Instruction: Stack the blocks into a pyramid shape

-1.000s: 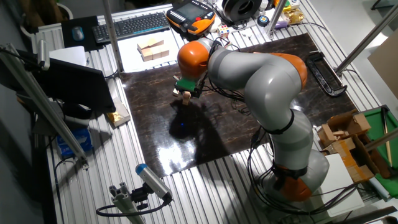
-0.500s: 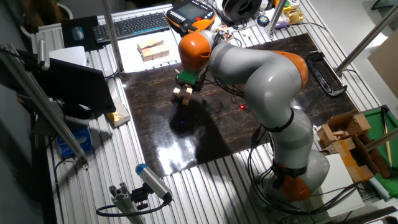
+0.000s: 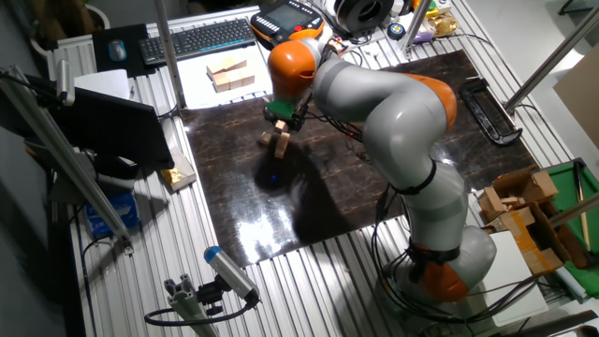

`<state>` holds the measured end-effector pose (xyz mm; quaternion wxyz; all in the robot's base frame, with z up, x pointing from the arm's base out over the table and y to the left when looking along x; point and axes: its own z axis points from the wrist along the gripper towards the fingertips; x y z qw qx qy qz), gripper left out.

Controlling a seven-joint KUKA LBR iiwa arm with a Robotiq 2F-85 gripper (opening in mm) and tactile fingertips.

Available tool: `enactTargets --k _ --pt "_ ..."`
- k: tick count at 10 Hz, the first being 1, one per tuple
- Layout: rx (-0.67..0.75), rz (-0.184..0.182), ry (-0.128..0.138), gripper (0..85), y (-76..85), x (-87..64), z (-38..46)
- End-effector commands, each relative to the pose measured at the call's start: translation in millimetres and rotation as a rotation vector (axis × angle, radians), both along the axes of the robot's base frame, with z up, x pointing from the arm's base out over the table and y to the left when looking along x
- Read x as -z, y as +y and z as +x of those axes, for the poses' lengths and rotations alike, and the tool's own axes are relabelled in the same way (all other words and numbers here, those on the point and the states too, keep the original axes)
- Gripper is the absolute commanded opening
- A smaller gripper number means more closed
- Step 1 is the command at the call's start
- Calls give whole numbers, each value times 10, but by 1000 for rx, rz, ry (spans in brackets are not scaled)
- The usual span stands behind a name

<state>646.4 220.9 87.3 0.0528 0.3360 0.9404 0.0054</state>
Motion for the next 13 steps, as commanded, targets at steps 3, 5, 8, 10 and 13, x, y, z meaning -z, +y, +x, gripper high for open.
enactTargets --k 3,5,8,10,13 --pt "-36 -4 -9 527 -17 100 67" --pt "-55 -17 -14 520 -37 162 102" --pt "-55 -17 -19 517 -53 246 148" --pt "-49 -15 -19 517 -52 285 190" --pt "-41 -14 -17 513 -38 314 207"
